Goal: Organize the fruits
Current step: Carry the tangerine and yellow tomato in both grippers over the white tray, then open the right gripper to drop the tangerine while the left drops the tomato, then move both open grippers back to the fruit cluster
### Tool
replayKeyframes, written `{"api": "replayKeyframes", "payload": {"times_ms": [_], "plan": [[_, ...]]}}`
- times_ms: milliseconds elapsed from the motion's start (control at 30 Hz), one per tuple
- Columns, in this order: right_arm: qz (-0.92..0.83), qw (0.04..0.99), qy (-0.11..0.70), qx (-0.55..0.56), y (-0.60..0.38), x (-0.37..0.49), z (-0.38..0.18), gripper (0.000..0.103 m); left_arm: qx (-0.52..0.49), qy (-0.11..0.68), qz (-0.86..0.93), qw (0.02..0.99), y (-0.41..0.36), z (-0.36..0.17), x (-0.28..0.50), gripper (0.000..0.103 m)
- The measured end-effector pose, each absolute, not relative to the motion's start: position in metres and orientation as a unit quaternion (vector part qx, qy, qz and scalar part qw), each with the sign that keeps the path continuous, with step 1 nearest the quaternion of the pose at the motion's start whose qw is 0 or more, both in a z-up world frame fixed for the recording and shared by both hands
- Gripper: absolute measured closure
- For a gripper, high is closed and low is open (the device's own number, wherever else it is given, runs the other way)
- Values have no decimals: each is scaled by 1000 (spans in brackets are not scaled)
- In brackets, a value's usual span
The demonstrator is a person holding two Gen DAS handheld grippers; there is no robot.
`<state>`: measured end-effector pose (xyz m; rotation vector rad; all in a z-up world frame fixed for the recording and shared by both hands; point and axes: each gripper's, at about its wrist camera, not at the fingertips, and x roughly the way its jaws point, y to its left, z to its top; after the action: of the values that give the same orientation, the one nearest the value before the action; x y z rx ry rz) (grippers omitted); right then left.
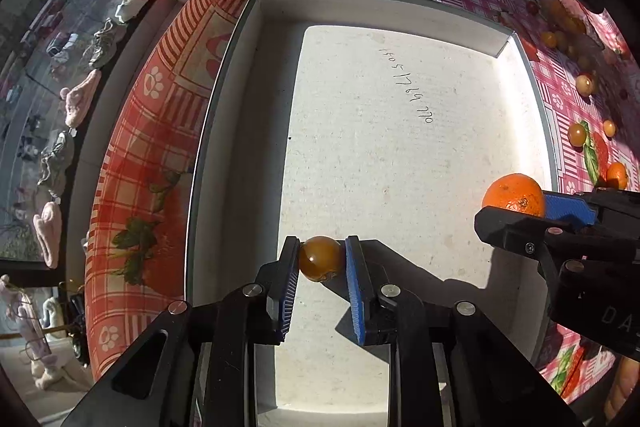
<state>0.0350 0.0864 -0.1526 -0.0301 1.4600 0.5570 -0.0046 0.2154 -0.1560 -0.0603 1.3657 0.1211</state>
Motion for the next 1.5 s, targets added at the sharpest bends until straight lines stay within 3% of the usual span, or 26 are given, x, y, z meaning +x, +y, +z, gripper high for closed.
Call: {"api": "replayKeyframes", "payload": {"times_ms": [133, 200, 233, 467, 767, 1100, 1500], "plan": [[250, 706, 663, -22, 94, 35, -159, 61, -24, 629, 61, 775, 213, -156, -5, 75], [252, 703, 664, -21, 98, 35, -162, 58, -14, 626, 76, 776, 213, -156, -6, 28], [253, 705, 663, -17, 100, 36, -162, 53, -7, 619, 87, 780, 214, -154, -8, 24], [280, 704, 653, 11, 102, 32, -151, 20, -7, 624, 86, 777, 215, -153, -11, 24], [241, 741, 623, 71, 55, 34, -118, 17, 21, 619, 57, 783, 183, -132, -9, 24], [125, 768, 621, 98, -56, 24, -116, 17, 70, 596, -33, 800, 97, -104, 7, 24], [20, 779, 612, 135, -161, 41, -119, 17, 51, 592, -78, 800, 33, -92, 51, 24]]}}
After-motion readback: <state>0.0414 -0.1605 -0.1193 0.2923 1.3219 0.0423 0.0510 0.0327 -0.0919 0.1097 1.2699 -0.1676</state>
